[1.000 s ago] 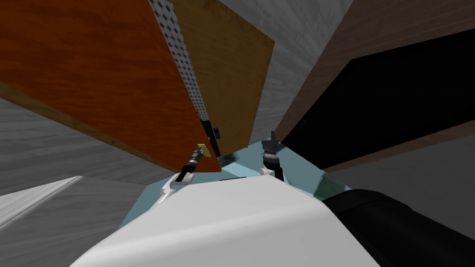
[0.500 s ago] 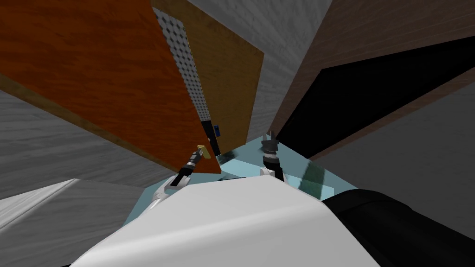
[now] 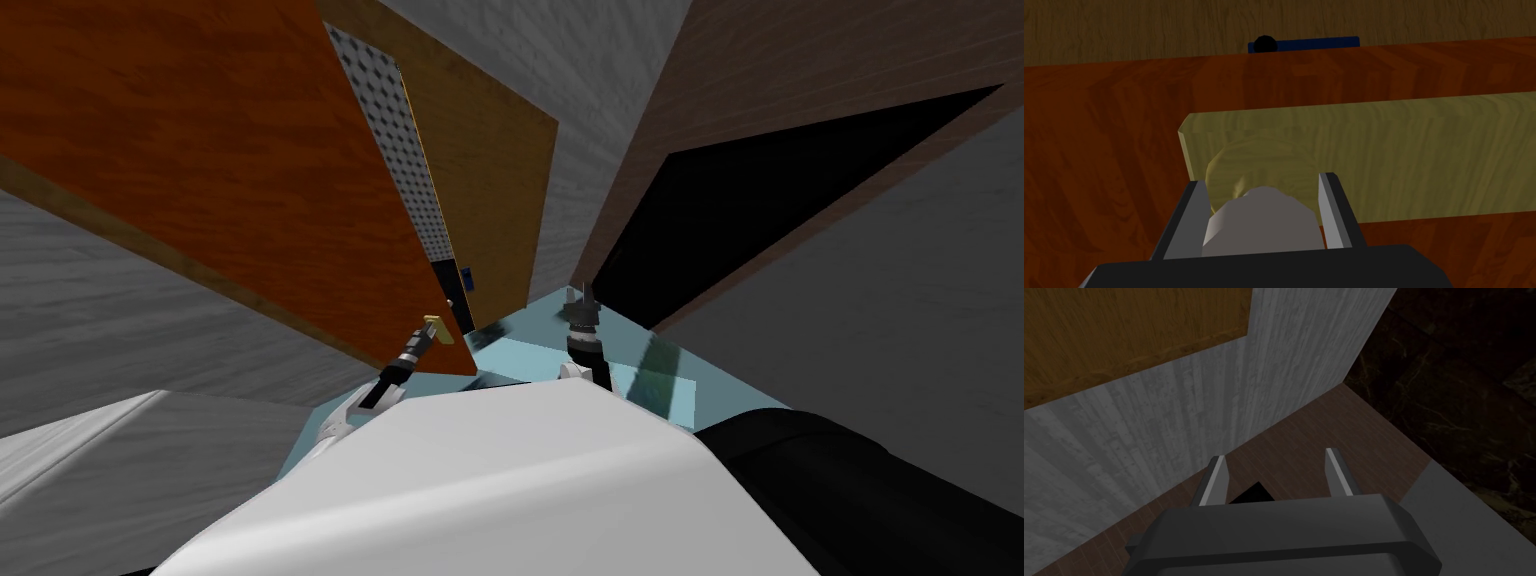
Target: Pull the door open
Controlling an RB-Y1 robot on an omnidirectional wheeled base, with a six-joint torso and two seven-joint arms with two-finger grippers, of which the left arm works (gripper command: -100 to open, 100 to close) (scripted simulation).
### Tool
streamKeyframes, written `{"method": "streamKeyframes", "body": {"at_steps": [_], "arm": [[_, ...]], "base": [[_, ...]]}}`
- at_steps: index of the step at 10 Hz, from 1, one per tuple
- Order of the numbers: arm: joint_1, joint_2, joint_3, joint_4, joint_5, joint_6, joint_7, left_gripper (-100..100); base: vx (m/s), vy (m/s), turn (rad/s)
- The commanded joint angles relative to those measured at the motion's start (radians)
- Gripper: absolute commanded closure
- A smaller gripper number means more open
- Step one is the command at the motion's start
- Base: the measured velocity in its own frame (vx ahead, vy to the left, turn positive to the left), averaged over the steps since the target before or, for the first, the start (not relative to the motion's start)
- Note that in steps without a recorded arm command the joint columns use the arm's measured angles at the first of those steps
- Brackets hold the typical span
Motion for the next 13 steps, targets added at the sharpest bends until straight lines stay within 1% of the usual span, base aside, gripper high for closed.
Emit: {"method": "streamKeyframes", "body": {"at_steps": [1, 2, 4, 6, 7, 8, 10, 11, 13], "arm": [[0.018, 0.023, -0.009, -0.002, -0.001, -0.027, 0.016, 100], [0.022, 0.030, -0.011, -0.002, -0.001, -0.036, 0.021, 100], [0.040, 0.057, -0.022, -0.004, -0.001, -0.068, 0.040, 100], [0.055, 0.079, -0.030, -0.006, -0.002, -0.094, 0.056, 100], [0.048, 0.068, -0.033, -0.006, -0.003, -0.084, 0.050, 100], [0.056, 0.079, -0.040, 0.000, -0.005, -0.102, 0.059, 100], [0.061, 0.095, -0.046, 0.007, -0.007, -0.127, 0.071, 100], [0.062, 0.100, -0.047, 0.009, -0.007, -0.134, 0.074, 100], [0.068, 0.119, -0.053, 0.018, -0.008, -0.162, 0.088, 100]], "base": [[-0.165, 0.133, -0.164], [-0.167, 0.121, -0.114], [-0.180, 0.098, -0.116], [-0.208, 0.107, -0.120], [-0.083, 0.033, -0.025], [-0.131, 0.077, -0.098], [-0.206, 0.097, -0.167], [-0.161, 0.091, -0.088], [-0.175, 0.125, -0.127]]}}
